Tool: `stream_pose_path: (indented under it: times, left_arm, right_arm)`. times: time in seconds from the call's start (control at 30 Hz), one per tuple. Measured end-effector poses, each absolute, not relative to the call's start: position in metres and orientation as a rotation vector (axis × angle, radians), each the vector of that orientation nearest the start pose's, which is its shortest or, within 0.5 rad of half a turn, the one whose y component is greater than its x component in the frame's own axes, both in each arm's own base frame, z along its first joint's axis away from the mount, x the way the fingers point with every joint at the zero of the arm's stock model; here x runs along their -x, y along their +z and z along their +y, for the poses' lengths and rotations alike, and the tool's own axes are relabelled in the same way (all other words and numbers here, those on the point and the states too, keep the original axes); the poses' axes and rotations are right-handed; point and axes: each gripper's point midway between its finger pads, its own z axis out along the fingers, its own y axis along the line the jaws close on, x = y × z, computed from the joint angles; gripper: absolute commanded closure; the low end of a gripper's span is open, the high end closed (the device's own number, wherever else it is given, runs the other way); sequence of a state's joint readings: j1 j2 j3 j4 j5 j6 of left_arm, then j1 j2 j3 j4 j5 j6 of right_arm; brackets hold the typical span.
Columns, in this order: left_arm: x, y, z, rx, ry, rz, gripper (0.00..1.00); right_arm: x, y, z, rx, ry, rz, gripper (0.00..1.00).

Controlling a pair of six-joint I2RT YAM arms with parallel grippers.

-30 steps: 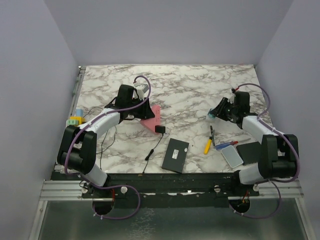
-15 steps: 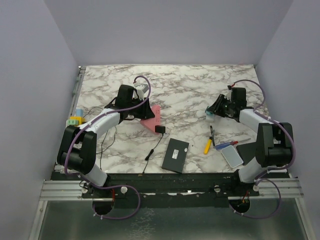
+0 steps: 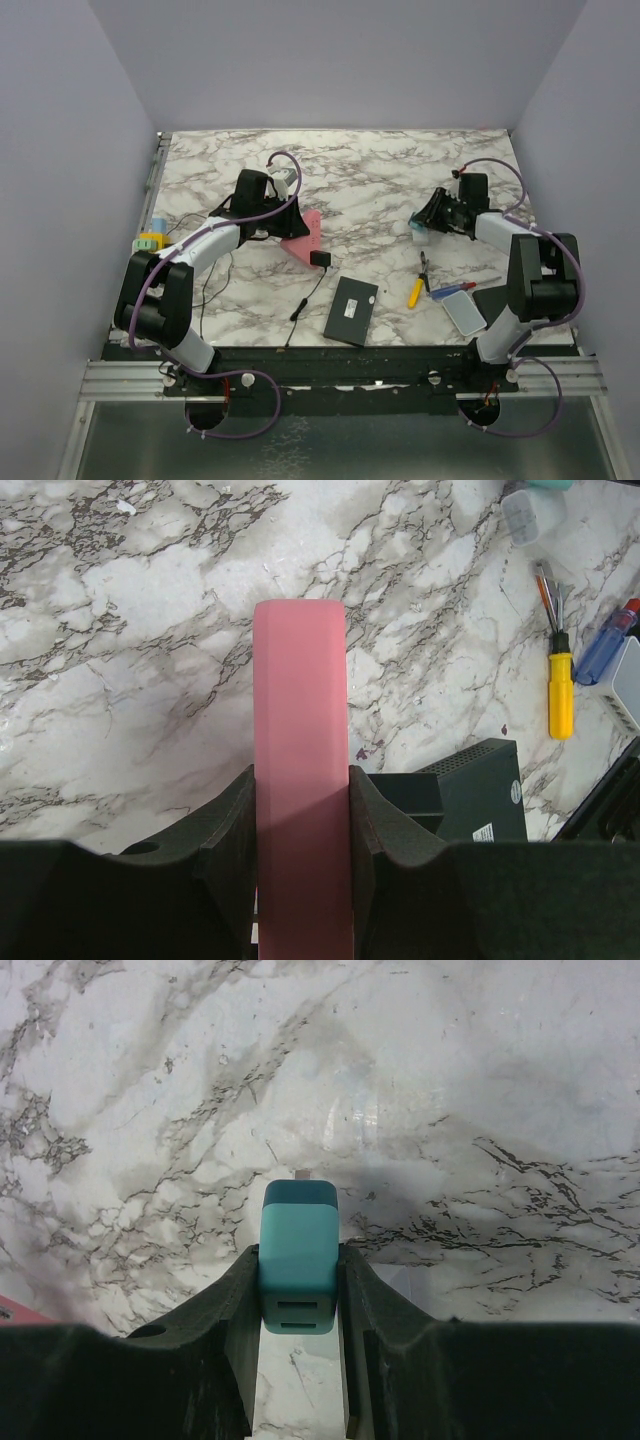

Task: Pull the plug off the socket
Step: Place the plug at the center of the board.

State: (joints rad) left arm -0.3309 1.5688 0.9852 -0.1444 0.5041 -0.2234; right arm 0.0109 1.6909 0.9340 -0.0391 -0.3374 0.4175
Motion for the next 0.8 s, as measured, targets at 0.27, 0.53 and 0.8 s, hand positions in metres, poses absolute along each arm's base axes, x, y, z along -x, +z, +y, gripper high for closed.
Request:
stream_pose_path:
  times: [0.27, 0.53, 0.8]
  left_arm:
    - [-0.345, 0.114, -0.217, -0.392, -0.861, 2.306, 1.0]
    - [-0.345, 0.114, -0.217, -0.393, -0.861, 2.306, 1.0]
    - [-0.345, 0.114, -0.217, -0.393, -0.861, 2.306, 1.0]
  right_arm:
    - [-0.409, 0.054, 0.077, -0.313, 0.59, 2.384, 0.63]
    - [-0.413, 0.054, 0.072, -0.31, 0.548, 2.384, 0.57]
    - [-0.413, 0.045, 0.071, -0.315, 0.537, 2.413, 0.45]
